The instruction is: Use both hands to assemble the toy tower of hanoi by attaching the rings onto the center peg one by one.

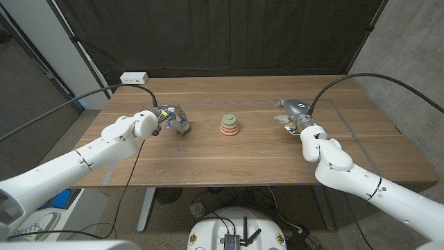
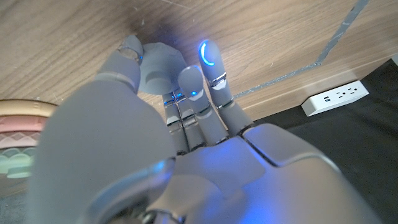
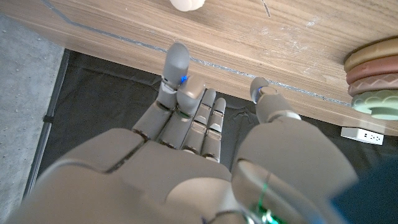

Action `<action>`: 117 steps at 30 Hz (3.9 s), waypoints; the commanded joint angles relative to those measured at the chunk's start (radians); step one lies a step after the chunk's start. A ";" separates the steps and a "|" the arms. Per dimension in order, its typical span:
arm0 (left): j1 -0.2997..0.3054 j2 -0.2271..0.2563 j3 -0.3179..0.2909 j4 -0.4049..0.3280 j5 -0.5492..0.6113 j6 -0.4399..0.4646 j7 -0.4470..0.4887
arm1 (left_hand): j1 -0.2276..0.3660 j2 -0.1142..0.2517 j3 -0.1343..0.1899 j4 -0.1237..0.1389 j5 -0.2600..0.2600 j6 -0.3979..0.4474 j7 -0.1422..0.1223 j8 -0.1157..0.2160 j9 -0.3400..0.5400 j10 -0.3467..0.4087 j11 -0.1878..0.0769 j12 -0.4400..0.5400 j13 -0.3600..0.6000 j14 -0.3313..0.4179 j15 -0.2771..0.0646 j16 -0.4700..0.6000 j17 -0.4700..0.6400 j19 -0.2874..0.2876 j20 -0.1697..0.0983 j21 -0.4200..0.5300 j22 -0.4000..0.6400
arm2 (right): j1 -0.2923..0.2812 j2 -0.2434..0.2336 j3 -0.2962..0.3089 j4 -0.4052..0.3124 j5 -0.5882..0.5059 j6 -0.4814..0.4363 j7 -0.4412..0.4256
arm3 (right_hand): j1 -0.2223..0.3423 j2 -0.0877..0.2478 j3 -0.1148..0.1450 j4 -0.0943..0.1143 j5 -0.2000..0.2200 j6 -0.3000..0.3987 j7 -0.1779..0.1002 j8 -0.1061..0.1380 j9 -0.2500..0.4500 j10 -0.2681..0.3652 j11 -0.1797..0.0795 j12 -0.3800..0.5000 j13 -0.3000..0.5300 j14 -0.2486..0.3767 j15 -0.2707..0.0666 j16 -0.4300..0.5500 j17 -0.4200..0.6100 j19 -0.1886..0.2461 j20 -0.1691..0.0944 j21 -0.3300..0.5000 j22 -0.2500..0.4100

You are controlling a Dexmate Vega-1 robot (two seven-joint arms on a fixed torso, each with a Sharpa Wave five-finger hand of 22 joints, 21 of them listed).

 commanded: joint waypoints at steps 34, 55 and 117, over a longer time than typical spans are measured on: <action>0.005 0.086 -0.092 -0.183 -0.023 0.021 -0.065 | 0.011 0.005 0.014 0.005 0.006 0.015 -0.002 -0.012 0.009 0.101 -0.086 -0.024 0.108 0.004 -0.018 -0.025 0.015 0.009 -0.122 0.003 0.004 | -0.013 -0.002 0.007 -0.011 0.004 -0.014 -0.004 | -0.003 0.011 -0.008 0.001 0.011 0.024 0.006 0.002 -0.004 0.019 0.004 0.000 0.005 0.003 -0.060 0.003 0.005 -0.003 -0.095 0.004 0.002; -0.029 0.050 -0.098 -0.148 -0.066 -0.093 -0.062 | 0.014 0.003 0.011 0.006 0.006 0.028 -0.002 -0.020 0.014 0.121 -0.090 -0.038 0.120 0.014 -0.019 -0.036 0.021 0.014 -0.122 0.006 0.006 | -0.017 -0.013 0.008 -0.029 0.000 -0.033 -0.004 | -0.004 0.014 -0.007 0.000 0.013 0.024 0.004 0.000 -0.005 0.019 0.004 -0.002 0.006 0.003 -0.060 0.002 0.005 -0.004 -0.095 0.002 0.001; -0.260 -0.183 0.073 0.045 -0.004 -0.334 -0.204 | 0.019 0.008 0.009 0.006 0.004 0.042 -0.005 -0.042 0.022 0.137 -0.091 -0.063 0.136 0.025 -0.019 -0.064 0.051 0.015 -0.123 0.006 0.007 | -0.059 -0.042 0.035 -0.074 0.036 -0.081 -0.044 | -0.009 0.018 -0.007 0.000 0.016 0.029 0.003 -0.003 -0.008 0.021 0.005 -0.005 0.006 0.005 -0.060 0.007 0.007 -0.003 -0.095 0.003 0.002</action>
